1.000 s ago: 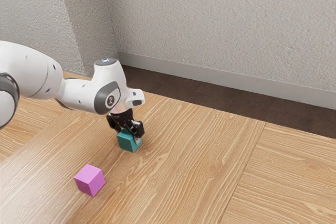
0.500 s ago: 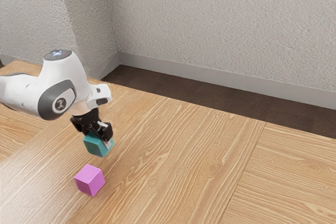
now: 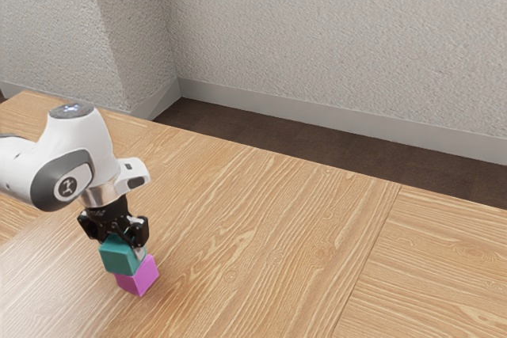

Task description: Pick up the blue block with one arm, and put the blue block on the pink block with one arm

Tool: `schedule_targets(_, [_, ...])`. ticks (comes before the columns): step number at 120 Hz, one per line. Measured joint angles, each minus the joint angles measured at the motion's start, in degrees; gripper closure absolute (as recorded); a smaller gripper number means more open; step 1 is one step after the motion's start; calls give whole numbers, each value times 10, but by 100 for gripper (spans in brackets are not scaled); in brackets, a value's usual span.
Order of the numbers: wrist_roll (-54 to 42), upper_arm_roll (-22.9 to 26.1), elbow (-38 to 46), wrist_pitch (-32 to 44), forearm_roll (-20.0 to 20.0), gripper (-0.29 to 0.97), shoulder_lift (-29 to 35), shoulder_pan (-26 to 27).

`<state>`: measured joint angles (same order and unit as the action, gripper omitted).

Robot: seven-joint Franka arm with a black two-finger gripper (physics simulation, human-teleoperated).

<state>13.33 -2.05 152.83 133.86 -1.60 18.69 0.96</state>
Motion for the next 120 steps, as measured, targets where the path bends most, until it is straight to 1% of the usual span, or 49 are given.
schedule_targets(22, [26,0,-3,-2,-1,35,-18,0])
schedule_targets(46, [45,6,-6,-3,-41,35,-19,0])
schedule_targets(66, [56,20,-6,-3,-47,35,-15,1])
schedule_targets(85, [59,23,-6,-3,-37,19,-8,0])
schedule_targets(96, [60,22,-6,-4,-35,12,-3,-1])
schedule_targets(106, [60,23,-8,-5,-34,8,32,-2])
schedule_targets(112, [60,28,-30,-15,-35,7,64,-3])
schedule_targets(120, [61,62,-134,-62,-36,5,81,-20])
